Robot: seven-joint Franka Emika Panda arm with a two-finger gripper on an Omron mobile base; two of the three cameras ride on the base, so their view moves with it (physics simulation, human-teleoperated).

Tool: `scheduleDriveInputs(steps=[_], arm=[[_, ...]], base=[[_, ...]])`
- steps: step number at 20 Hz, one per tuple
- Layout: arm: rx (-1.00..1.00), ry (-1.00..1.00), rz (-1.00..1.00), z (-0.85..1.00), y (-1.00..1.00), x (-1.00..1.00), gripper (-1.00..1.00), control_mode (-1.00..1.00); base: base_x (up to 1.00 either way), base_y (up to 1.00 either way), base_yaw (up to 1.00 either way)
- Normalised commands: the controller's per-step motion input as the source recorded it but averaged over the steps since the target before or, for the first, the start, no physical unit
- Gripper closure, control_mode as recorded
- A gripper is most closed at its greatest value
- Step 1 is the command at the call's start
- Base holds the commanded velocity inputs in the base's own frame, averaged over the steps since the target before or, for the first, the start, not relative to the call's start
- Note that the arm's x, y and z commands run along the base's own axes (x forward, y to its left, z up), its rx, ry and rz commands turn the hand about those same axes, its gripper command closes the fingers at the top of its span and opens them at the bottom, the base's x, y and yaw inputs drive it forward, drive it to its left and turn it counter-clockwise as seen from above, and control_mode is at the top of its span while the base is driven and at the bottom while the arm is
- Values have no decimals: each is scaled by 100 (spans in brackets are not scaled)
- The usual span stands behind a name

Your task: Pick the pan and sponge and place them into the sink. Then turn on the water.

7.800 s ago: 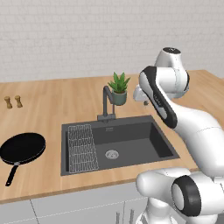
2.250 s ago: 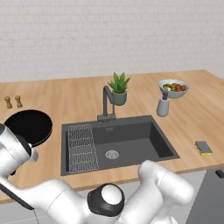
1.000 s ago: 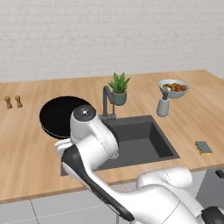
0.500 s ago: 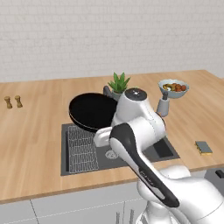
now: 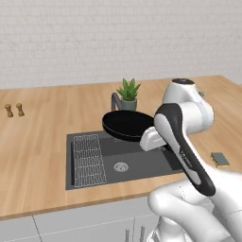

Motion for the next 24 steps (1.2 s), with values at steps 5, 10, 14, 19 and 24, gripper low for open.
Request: scheduleDriveInputs(steps=[5,10,14,19,24], arm=[[-2,6,34,-1,-98,-2,100,-100],[0,-13,37,-14,-70,22,100,-100],[-9,0,41,-43,-33,32,100,-100],[-14,2,20,-41,-1,38,100,-100],[-1,3,0,-26,-6,51,100,-100]], base=[[0,0,0],[0,0,0],[0,0,0],[0,0,0],[0,0,0]])
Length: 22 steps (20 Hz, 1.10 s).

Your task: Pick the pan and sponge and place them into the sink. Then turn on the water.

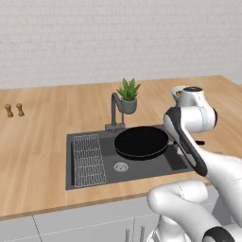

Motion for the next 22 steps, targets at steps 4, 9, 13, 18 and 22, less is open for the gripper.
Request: scheduleDriveInputs(steps=[4,9,13,18,22], arm=[[0,4,-3,-31,-3,54,100,-100],[0,0,0,-39,-17,35,100,-100],[0,0,1,-49,-22,22,100,-100],[0,-1,1,-52,-5,3,100,-100],[0,-11,0,-44,1,14,100,-100]], base=[[0,0,0],[0,0,0],[0,0,0],[0,0,0],[0,0,0]])
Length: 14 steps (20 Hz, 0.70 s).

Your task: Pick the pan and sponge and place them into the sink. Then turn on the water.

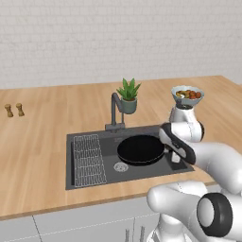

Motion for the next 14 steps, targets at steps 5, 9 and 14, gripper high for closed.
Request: scheduleDriveInputs(steps=[5,9,14], arm=[[0,-16,0,-37,10,38,100,-100],[0,-12,2,-47,2,49,100,-100],[0,-2,7,-46,0,53,100,-100]], base=[[0,0,0],[0,0,0],[0,0,0]])
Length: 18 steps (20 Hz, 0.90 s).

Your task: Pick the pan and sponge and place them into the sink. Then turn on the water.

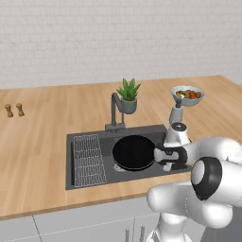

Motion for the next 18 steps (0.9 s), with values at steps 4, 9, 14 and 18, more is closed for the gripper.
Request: scheduleDriveInputs(steps=[4,9,14,18], arm=[[0,0,9,-28,1,59,100,-100],[0,5,9,-9,16,60,100,-100],[0,17,5,-14,14,61,100,-100],[0,7,1,-48,0,25,100,-100]], base=[[0,0,0],[0,0,0],[0,0,0],[0,0,0]])
